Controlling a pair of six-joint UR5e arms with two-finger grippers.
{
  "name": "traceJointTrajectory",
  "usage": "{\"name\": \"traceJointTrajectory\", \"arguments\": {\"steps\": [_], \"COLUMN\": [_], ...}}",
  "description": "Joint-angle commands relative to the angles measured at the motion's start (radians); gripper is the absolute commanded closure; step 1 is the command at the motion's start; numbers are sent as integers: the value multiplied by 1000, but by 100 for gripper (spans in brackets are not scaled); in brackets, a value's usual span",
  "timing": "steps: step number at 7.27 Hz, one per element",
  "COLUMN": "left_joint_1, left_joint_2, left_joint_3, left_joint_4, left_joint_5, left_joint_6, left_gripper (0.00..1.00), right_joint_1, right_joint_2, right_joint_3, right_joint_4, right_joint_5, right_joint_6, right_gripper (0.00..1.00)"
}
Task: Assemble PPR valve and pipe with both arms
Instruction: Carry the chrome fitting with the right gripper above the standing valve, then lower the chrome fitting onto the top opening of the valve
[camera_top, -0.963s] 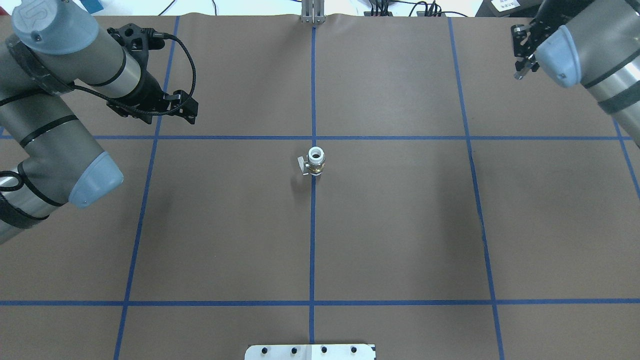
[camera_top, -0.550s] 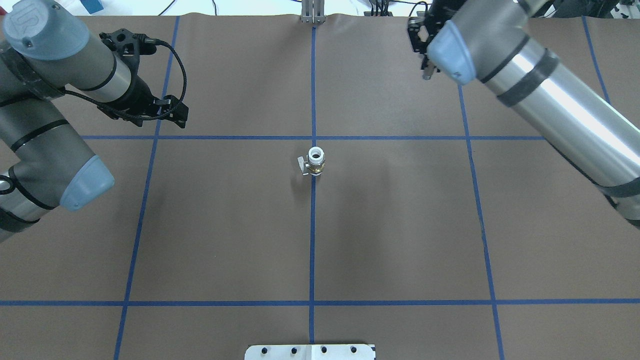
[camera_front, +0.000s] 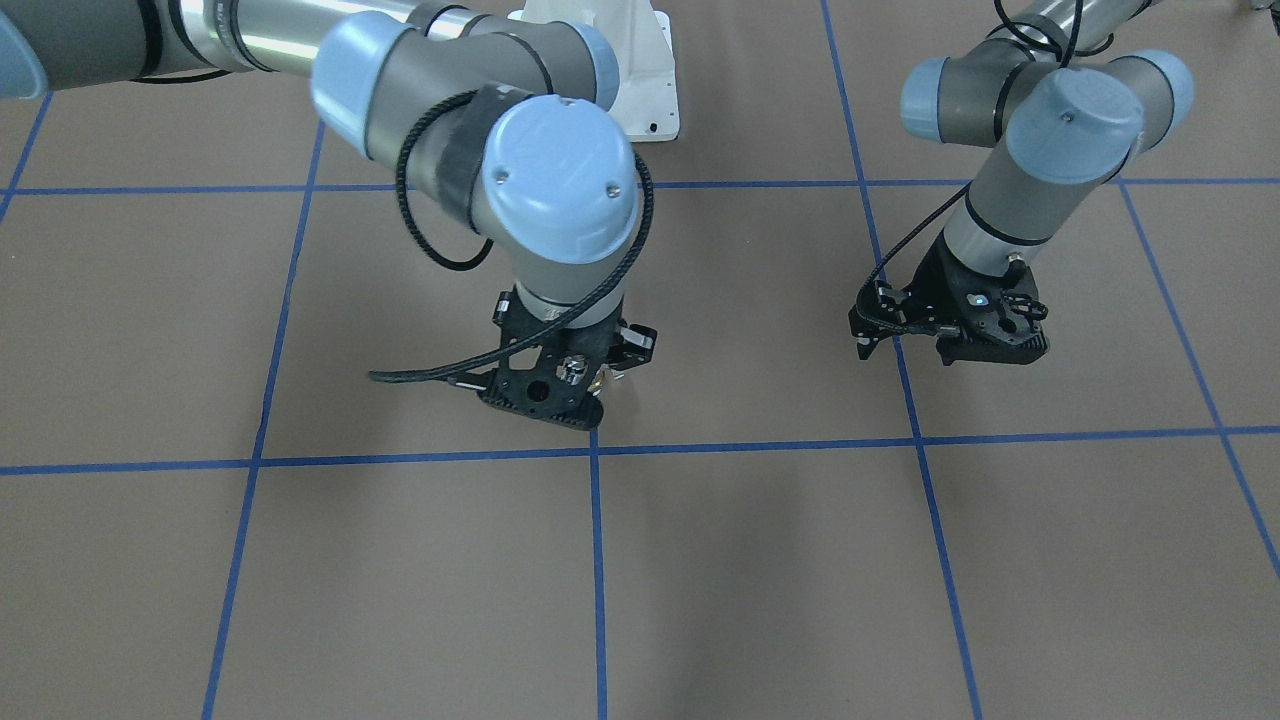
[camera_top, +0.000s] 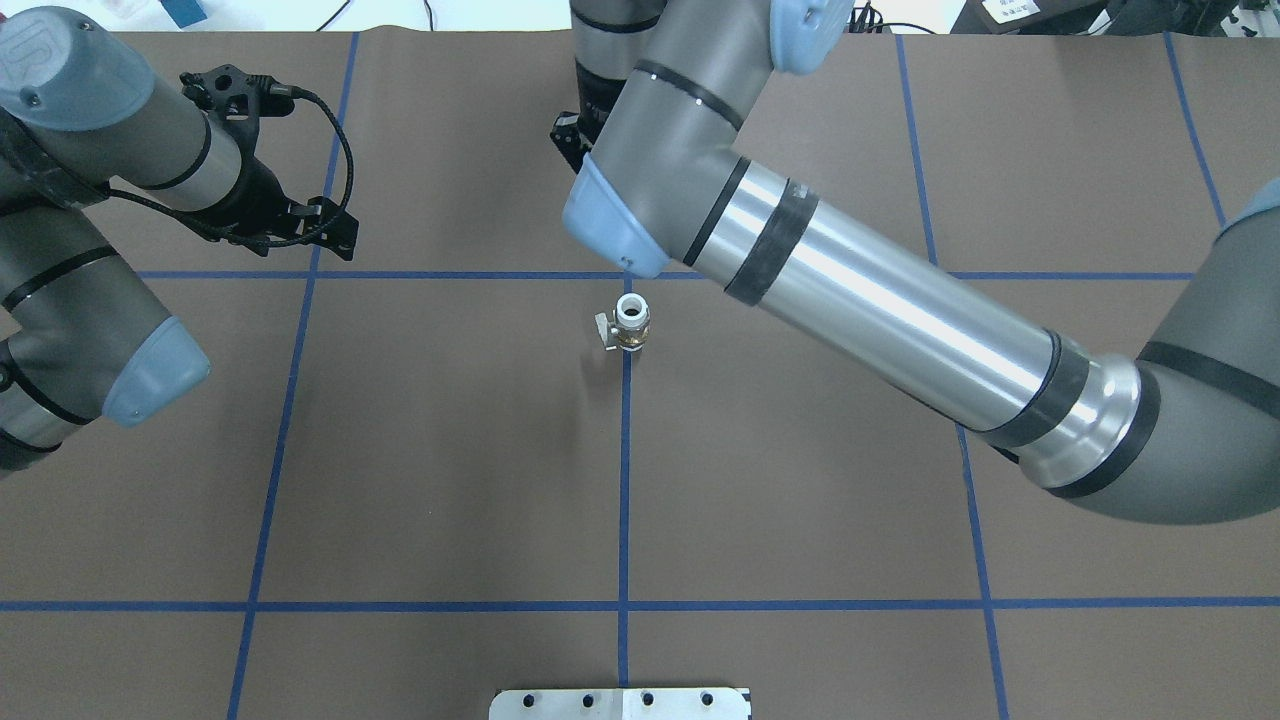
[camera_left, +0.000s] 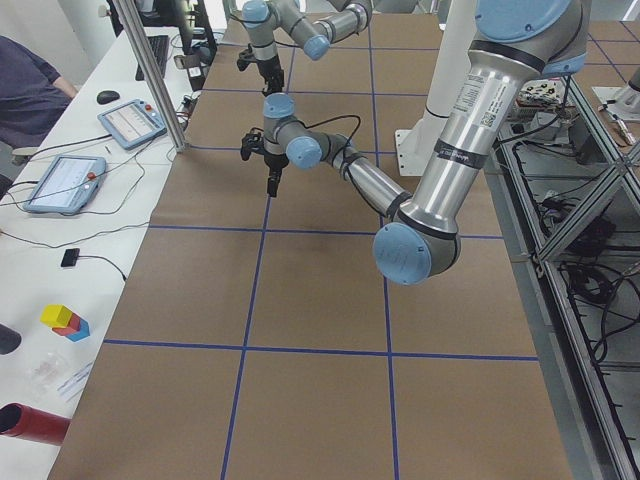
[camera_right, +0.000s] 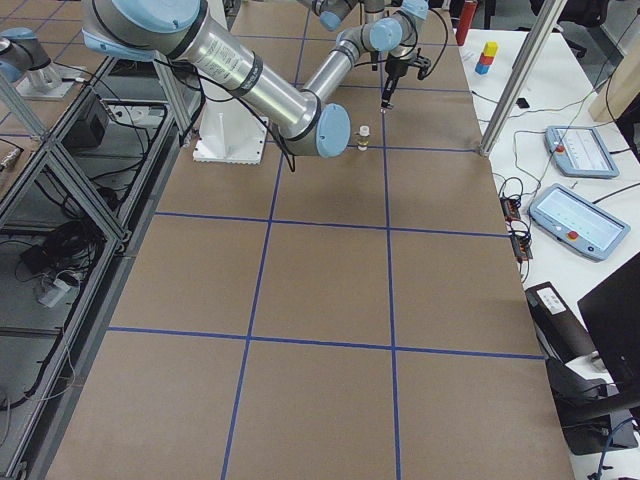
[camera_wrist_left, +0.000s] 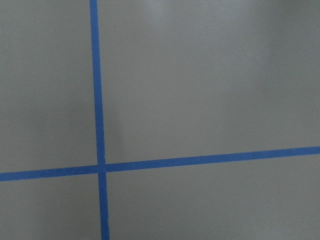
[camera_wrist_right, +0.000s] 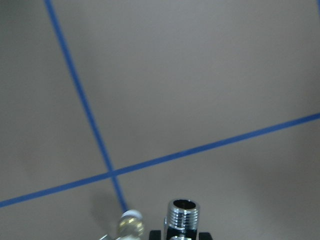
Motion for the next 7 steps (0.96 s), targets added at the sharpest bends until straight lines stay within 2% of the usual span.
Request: {"name": "traceJointTrajectory", "arguments": {"steps": [1, 7], "left_joint_1": [3, 9], "left_joint_2": [-1, -12], "left_joint_3": [2, 12], "left_joint_4": [0, 0], "left_joint_5": [1, 1], "left_joint_6": [-5, -12], "left_gripper": [0, 0], "right_joint_1": [-65, -62], "right_joint_2": [-36, -84], "right_joint_3": [-7, 24], "right_joint_4": [104, 90], "right_joint_5": [-47, -33], "right_joint_6": [72, 70], "right_gripper": [100, 100]}}
